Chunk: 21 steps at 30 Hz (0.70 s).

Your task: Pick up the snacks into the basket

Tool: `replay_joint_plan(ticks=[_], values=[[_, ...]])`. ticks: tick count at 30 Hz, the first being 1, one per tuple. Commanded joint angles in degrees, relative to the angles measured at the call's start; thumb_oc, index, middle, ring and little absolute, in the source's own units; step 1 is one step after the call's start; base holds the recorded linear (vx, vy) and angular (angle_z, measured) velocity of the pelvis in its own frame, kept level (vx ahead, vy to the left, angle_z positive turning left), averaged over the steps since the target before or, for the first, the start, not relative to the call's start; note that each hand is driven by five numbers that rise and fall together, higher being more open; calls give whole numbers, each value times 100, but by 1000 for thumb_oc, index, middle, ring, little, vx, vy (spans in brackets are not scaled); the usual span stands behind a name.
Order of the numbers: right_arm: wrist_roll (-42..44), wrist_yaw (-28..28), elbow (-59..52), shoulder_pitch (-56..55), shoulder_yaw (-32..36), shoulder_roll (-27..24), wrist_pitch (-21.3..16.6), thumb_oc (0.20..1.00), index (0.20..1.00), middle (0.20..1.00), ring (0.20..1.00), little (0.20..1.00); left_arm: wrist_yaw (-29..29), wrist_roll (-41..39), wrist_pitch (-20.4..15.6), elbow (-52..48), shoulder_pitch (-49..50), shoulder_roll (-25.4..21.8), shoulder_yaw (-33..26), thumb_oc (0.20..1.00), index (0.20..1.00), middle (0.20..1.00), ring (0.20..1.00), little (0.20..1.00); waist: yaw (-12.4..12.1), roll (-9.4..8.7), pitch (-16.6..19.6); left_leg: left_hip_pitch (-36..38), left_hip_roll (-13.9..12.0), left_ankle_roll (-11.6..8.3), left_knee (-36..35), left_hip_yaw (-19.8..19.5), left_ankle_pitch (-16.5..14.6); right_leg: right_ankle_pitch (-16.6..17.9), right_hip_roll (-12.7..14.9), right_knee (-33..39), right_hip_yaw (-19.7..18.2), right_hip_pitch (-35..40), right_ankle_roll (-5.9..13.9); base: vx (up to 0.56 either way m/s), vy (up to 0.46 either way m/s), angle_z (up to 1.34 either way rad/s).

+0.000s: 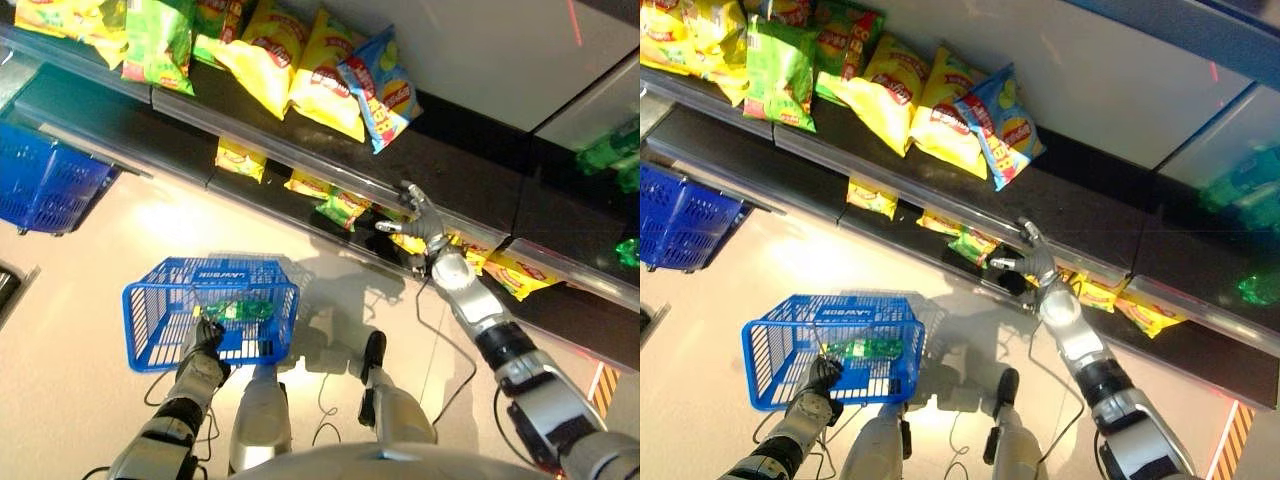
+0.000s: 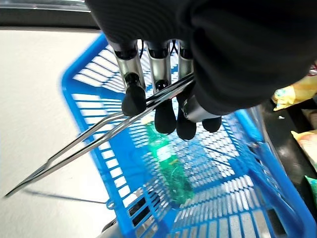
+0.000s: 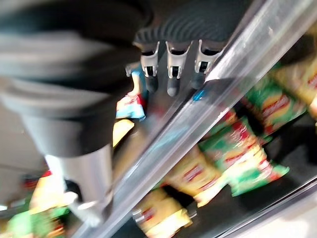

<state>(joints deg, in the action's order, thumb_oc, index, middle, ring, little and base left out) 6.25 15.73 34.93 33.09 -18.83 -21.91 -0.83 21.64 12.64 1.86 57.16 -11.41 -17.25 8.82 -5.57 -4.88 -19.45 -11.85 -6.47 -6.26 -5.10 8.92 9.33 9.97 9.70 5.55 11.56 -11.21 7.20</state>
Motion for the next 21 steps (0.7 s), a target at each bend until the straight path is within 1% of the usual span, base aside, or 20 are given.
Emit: replay_joint_plan(ticks=[1,5,9,12,15,16,18,19,21], values=[[-211,410,-54,964,138,-563,-68,1000,1000,1000,1000,1000,203,-140,-13,186,-3,36,602,200,200,200,200,200,-207,172,-163,-151,263,164,13,-218,-234,293,250,-68,-66,-241,505,-11,-41,1],[-260,656,386,1627,119,-769,21,1000,1000,1000,1000,1000,295,-143,-5,150,-50,39,756,200,200,200,200,200,-264,156,-248,-291,237,144,10,-271,-193,310,232,-55,-57,-336,510,1,-8,8],[-183,734,483,1868,132,-841,46,1000,1000,1000,1000,1000,328,-234,3,174,-59,81,764,200,200,200,200,200,-286,141,-293,-352,231,142,10,-296,-180,310,230,-55,-61,-368,512,3,7,1],[-43,765,342,1927,201,-868,24,1000,1000,1000,1000,1000,338,-318,9,170,-49,112,751,200,200,200,200,200,-281,110,-321,-371,241,150,10,-304,-186,312,223,-55,-85,-367,513,8,8,6],[57,836,70,1805,345,-911,-37,1000,1000,1000,1000,1000,337,-362,27,175,-47,126,702,200,200,200,200,200,-266,83,-337,-383,242,159,11,-326,-197,304,224,-55,-85,-361,522,5,2,1],[230,930,-267,1652,518,-901,-132,1000,1000,1000,1000,1000,363,-388,38,190,-59,152,640,200,200,200,200,200,-234,65,-347,-382,247,165,12,-328,-209,306,227,-55,-88,-357,525,0,0,0],[225,969,-489,1511,612,-911,-136,1000,1000,1000,1000,1000,361,-390,53,194,-59,154,605,200,200,200,200,200,-230,48,-346,-380,248,170,12,-335,-218,302,231,-55,-86,-349,528,0,0,0],[393,1027,-963,1157,863,-826,-265,1000,1000,1000,1000,1000,385,-400,61,170,-20,171,542,200,200,200,200,200,-193,28,-338,-380,252,174,12,-337,-237,296,237,-55,-86,-348,538,0,0,0],[430,1057,-1300,810,1074,-757,-324,1000,1000,1000,1000,1000,391,-389,82,140,14,170,493,200,200,200,200,200,-176,11,-332,-379,260,182,10,-349,-253,285,240,-55,-80,-338,540,17,-3,0]])
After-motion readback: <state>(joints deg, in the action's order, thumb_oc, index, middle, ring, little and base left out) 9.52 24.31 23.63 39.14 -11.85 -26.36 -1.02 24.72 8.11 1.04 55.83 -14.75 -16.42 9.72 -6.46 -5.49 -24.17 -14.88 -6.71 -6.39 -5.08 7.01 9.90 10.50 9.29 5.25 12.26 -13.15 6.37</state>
